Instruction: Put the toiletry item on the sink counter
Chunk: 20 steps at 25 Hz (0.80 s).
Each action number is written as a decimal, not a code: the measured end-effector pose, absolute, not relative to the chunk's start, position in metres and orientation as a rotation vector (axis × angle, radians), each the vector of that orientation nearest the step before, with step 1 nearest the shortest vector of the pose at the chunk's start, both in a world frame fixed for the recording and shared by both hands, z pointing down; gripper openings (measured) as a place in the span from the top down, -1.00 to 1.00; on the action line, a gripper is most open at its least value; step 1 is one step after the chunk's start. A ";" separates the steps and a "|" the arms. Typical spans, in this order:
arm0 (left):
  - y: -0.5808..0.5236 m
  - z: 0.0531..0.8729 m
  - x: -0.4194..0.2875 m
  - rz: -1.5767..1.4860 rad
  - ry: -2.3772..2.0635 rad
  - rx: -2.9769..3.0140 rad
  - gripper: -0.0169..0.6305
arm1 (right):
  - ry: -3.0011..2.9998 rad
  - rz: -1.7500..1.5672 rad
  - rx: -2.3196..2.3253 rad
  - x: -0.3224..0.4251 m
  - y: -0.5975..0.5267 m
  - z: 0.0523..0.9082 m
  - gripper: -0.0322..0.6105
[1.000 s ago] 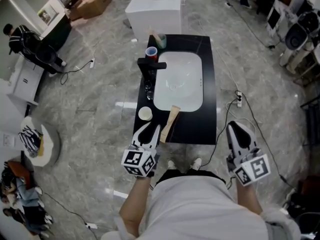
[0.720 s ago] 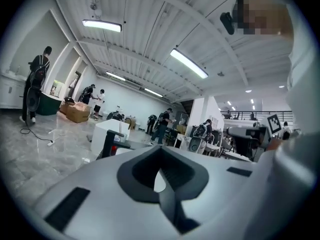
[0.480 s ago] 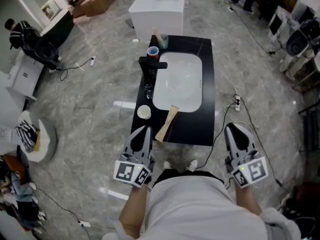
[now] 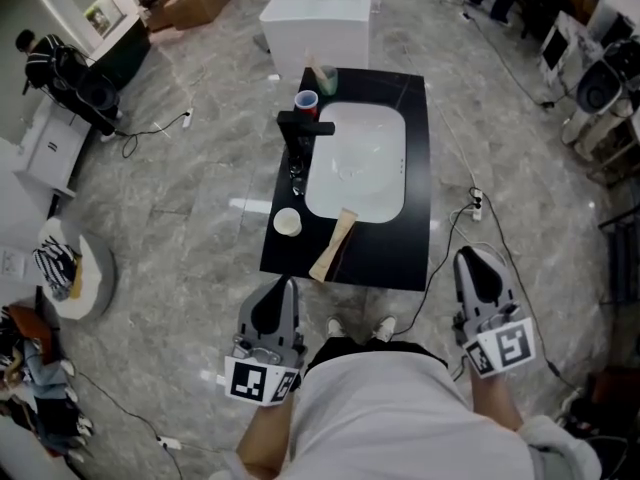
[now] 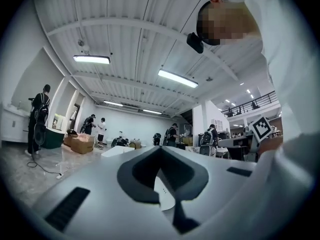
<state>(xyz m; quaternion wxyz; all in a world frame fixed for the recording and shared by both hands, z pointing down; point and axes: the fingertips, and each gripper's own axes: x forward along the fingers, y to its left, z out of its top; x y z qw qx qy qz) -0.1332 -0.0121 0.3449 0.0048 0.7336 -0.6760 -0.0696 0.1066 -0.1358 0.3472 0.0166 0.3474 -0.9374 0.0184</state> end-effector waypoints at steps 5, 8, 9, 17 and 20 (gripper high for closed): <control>-0.010 0.340 -0.137 -0.237 -2.124 2.286 0.94 | -2.923 0.046 1.074 0.102 -0.135 0.345 0.74; -0.007 0.342 -0.138 -0.233 -2.122 2.277 0.94 | -2.931 0.050 1.076 0.099 -0.134 0.345 0.74; -0.006 0.344 -0.139 -0.228 -2.120 2.270 0.94 | -2.932 0.054 1.078 0.098 -0.133 0.346 0.74; -0.009 0.354 -0.144 -0.219 -2.098 2.263 0.94 | -2.913 0.041 1.110 0.102 -0.131 0.345 0.74; -0.015 0.360 -0.141 -0.230 -2.065 2.273 0.94 | -2.901 0.024 1.134 0.106 -0.130 0.342 0.74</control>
